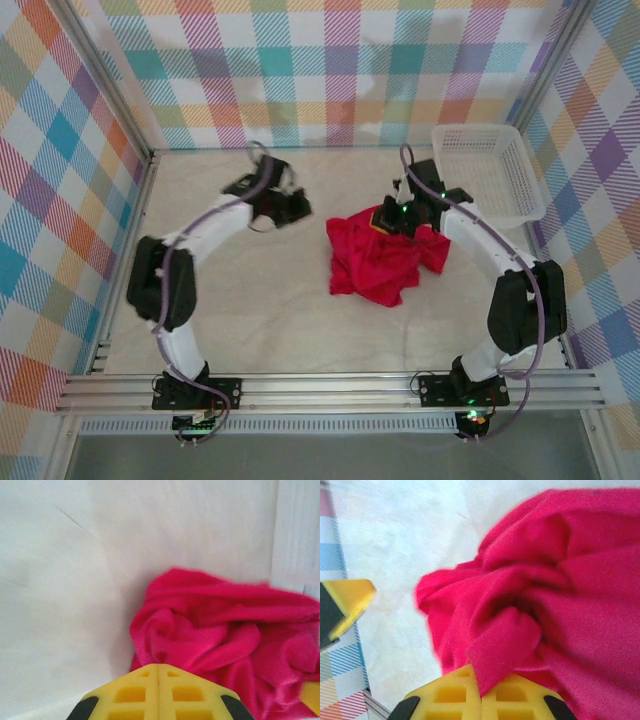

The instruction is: Fold the inside-out t-shirt

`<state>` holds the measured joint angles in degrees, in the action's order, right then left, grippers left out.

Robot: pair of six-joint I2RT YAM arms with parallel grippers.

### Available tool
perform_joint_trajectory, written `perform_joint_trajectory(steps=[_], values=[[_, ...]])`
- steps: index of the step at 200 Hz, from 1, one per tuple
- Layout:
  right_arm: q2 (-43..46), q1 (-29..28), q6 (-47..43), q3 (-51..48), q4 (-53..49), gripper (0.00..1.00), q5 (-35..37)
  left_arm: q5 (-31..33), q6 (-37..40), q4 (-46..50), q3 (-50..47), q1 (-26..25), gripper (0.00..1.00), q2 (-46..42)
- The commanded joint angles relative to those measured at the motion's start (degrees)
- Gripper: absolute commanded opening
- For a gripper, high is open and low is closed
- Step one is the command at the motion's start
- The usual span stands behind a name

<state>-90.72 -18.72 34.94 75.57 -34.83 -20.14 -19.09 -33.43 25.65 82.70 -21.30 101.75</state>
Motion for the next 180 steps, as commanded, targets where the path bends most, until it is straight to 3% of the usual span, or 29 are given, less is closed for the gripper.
perform_joint_trajectory(steps=[1, 26, 49, 61, 80, 99, 104, 114, 134, 156, 180], values=[[2.39, 0.45, -5.57, 9.24, -7.04, 0.00, -0.75, 3.52, 1.19, 7.90, -1.32, 8.33, 0.00, -7.75], [4.69, 0.72, -6.35, 7.89, -6.20, 0.00, -6.79, 2.56, 1.52, 7.35, -2.33, 10.27, 0.00, -9.96], [8.51, 0.68, -5.67, -1.70, -1.42, 0.00, -9.87, -3.20, -0.97, 0.12, -6.67, 9.14, 0.00, -10.86], [11.44, 0.62, -5.13, -10.46, 3.60, 0.00, -12.23, -4.45, -1.63, -3.29, -8.44, 6.24, 0.00, -10.96], [15.98, 0.62, -2.04, -25.01, 13.13, 0.00, -15.18, -2.71, 1.17, -4.73, -8.39, -1.22, 0.17, -9.44], [17.48, 0.60, -0.23, -35.17, 16.93, 0.00, -16.38, -2.37, 4.04, -3.96, -5.82, -7.05, 0.25, -5.08], [17.50, 0.55, -0.23, -36.54, 16.70, 0.05, -16.15, -2.89, 4.25, -4.10, -5.05, -8.05, 0.26, -3.76], [17.95, 0.61, -0.57, -38.05, 14.62, 0.24, -14.87, -4.17, 4.51, -4.07, -3.32, -9.68, 0.29, -1.28], [21.09, 0.62, 0.06, -38.66, 9.62, 0.46, -8.13, -4.48, 6.30, -0.94, 1.33, -13.01, 0.33, 3.34], [24.44, 1.10, 1.33, -37.48, 5.49, 0.50, -1.23, -1.96, 9.38, 3.96, 5.79, -16.20, 0.35, 7.41], [25.08, 1.23, 1.84, -35.61, 5.02, 0.49, -0.08, 0.58, 10.62, 5.76, 7.26, -17.37, 0.37, 10.73]])
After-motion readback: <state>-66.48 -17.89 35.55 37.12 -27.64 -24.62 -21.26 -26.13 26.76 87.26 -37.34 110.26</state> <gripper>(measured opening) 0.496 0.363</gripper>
